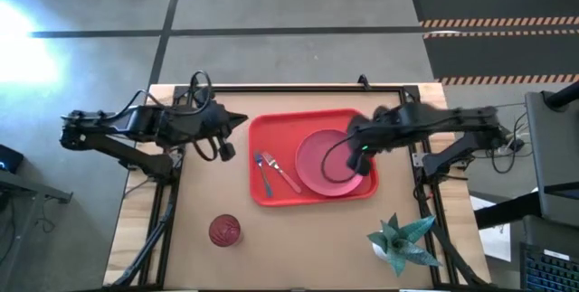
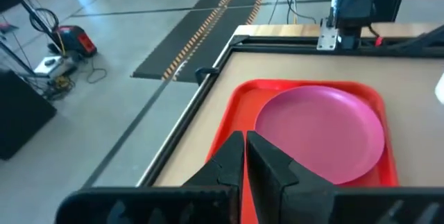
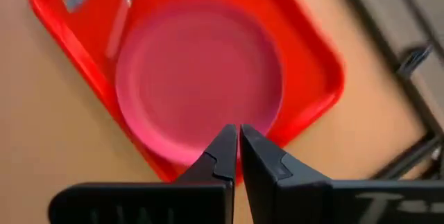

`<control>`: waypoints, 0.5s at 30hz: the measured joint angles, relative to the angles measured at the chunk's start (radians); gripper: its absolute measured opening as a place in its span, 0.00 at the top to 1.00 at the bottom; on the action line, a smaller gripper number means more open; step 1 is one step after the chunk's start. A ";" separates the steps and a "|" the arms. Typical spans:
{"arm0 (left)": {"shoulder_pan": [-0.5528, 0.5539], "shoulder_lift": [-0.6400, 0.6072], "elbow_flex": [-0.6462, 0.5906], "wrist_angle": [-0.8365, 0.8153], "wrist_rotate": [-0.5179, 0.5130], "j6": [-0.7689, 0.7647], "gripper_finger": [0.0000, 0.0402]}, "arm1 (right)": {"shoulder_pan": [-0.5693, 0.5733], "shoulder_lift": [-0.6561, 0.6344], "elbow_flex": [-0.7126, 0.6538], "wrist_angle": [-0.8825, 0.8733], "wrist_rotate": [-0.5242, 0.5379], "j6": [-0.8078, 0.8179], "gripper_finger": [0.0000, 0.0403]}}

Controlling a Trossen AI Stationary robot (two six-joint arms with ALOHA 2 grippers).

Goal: Pick and place plate/cup/fork/spoon on tray
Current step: Adjust the pink plate on the red tray

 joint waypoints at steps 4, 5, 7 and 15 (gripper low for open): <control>0.000 0.003 0.000 0.000 -0.029 0.042 1.00 | 0.000 0.076 -0.096 0.109 -0.091 -0.005 0.98; -0.001 0.003 0.000 0.000 -0.041 0.048 1.00 | 0.000 0.098 -0.123 0.179 -0.124 -0.031 0.98; -0.001 0.002 0.000 0.000 -0.052 0.058 1.00 | 0.000 0.140 -0.176 0.343 -0.197 -0.092 0.98; -0.001 -0.023 0.000 -0.026 -0.056 0.068 1.00 | -0.030 0.346 -0.253 0.760 -0.390 -0.188 0.98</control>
